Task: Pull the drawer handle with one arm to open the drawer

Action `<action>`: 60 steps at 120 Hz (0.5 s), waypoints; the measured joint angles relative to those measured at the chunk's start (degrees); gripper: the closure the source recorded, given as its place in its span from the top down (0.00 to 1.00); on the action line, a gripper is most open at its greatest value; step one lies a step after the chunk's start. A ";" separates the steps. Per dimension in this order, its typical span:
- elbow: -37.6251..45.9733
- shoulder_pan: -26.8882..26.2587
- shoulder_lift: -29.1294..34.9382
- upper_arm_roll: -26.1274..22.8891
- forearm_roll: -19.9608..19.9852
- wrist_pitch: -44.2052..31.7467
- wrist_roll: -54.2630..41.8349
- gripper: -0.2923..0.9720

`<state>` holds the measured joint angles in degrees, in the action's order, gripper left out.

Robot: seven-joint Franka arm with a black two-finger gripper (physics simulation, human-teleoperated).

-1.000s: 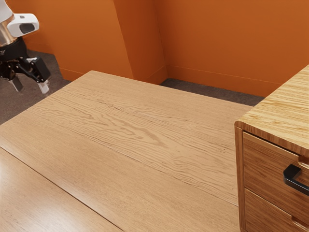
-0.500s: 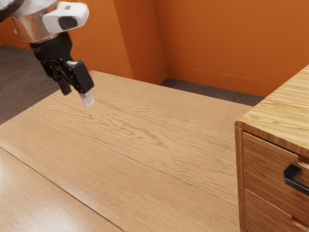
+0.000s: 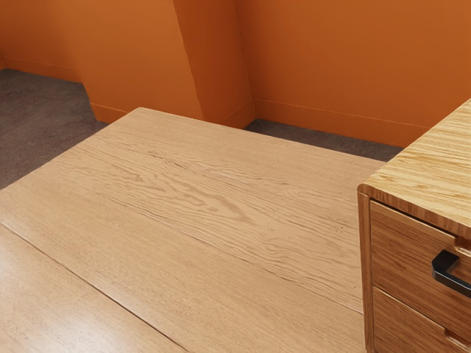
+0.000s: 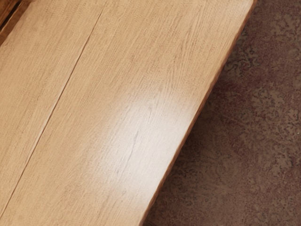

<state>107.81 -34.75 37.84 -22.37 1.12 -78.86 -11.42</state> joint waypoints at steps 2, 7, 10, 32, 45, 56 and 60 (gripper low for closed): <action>-1.59 -0.05 -1.74 -0.65 0.07 -0.15 -0.42 0.75; -6.30 -0.09 -6.92 -2.67 -0.42 -0.47 -1.43 0.75; -9.63 -0.13 -10.45 -3.78 -1.05 -0.63 -2.01 0.75; -21.44 0.00 -23.18 -8.46 -6.56 -1.91 -5.55 0.74; -21.88 0.80 -23.91 -8.78 -12.47 -5.73 -7.15 0.75; -22.52 1.38 -23.92 -8.90 -14.98 -9.17 -8.34 0.75; -22.97 1.44 -24.09 -8.92 -15.45 -10.27 -8.72 0.75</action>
<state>84.83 -33.30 13.74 -31.29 -14.34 -89.13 -20.14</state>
